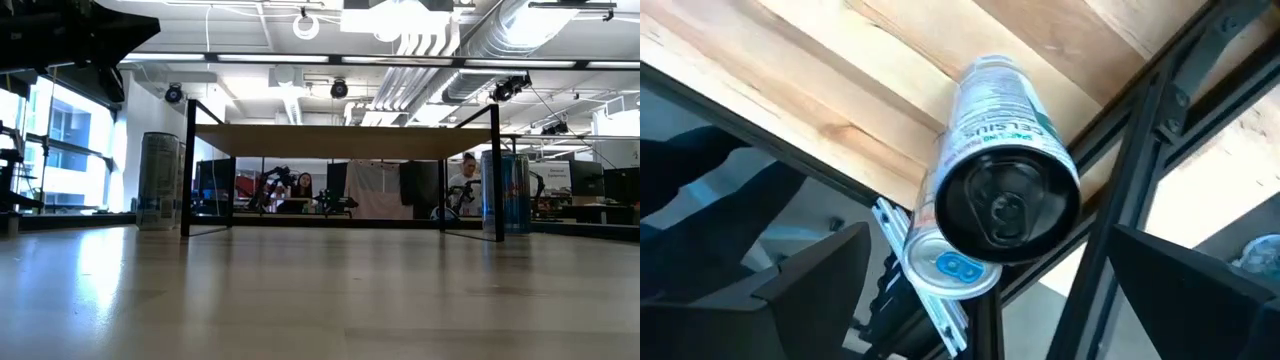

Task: Place canned beverage on shelf
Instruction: Put the right white pink soda can on the shelf

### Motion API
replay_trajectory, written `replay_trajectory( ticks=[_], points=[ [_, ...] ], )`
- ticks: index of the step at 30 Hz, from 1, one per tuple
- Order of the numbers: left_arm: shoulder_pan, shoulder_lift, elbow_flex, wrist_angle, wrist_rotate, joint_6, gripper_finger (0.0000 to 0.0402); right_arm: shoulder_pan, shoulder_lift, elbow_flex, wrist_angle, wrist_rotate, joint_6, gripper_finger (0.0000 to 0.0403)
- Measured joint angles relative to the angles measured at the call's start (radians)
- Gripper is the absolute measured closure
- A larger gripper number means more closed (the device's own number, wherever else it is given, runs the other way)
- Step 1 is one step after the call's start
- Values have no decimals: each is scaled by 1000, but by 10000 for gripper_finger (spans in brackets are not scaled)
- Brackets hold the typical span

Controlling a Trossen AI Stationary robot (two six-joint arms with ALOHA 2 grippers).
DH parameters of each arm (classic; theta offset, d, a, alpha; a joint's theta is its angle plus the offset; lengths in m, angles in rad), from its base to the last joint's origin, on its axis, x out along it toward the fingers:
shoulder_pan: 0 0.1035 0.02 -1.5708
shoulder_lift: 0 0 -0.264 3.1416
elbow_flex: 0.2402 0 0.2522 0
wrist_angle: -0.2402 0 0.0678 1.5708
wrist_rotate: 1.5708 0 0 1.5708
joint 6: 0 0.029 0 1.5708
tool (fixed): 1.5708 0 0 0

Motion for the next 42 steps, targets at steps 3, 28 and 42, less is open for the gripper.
replay_trajectory(
  ticks=[3, 28, 42],
  points=[
    [0, 0, 0, 0, 0, 0, 398, 2, 23, 0, -9, -22, 1, 10],
    [0, 0, 0, 3, 0, 0, 398, -14, 65, -103, 59, -30, 44, 11],
    [0, 0, 0, 3, 0, 0, 398, -11, 65, -170, 134, -76, 24, 12]
  ],
)
